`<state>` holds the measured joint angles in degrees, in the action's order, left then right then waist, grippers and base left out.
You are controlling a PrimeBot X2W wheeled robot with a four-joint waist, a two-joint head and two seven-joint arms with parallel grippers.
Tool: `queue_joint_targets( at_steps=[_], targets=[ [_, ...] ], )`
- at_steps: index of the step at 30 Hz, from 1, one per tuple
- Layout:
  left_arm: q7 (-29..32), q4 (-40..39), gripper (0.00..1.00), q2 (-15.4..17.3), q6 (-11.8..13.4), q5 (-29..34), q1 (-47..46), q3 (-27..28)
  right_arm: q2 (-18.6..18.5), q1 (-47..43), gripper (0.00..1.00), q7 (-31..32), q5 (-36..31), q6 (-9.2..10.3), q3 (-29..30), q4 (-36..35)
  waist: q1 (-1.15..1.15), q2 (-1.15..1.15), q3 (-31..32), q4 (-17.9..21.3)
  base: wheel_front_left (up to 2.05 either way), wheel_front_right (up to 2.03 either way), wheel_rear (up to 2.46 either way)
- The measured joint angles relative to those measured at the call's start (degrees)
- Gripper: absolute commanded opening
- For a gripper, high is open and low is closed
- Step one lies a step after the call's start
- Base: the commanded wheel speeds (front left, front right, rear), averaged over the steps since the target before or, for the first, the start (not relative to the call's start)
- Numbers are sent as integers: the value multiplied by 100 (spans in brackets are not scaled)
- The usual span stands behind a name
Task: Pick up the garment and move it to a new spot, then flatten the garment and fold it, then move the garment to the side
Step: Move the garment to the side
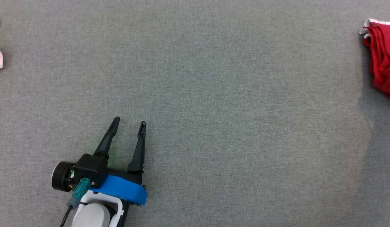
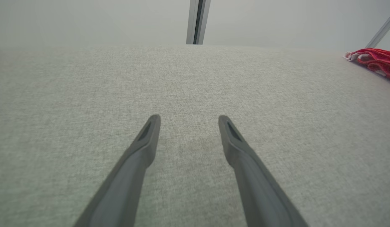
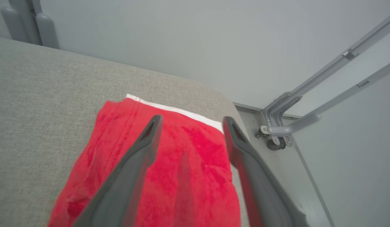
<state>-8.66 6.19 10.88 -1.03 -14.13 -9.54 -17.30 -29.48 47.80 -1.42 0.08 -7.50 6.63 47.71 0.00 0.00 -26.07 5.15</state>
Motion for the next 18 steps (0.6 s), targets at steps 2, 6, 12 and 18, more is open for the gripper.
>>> queue_joint_targets(
  at_steps=[2, 6, 12, 18],
  targets=[
    [-15, 40, 100, -4, 2, -43, 1, 2, 93, 4, 100, -143, -3, 0, -92, 79, 0, 0, 66, 13, 0, 0, 0],
    [-97, 148, 100, -18, 9, -154, 4, 53, 298, 20, 100, -403, 89, 0, -348, 143, 0, 0, 262, 25, 0, 0, 0],
    [-215, 449, 100, -25, 76, -343, 2, 265, 668, -14, 100, -728, 286, 0, -858, 153, -1, 0, 729, -14, 0, 0, 0],
    [-370, 892, 100, 8, 168, -581, 9, 584, 1201, -302, 100, -928, 481, 1, -1260, 121, -2, 0, 1300, -102, 0, 0, 0]
  ],
)
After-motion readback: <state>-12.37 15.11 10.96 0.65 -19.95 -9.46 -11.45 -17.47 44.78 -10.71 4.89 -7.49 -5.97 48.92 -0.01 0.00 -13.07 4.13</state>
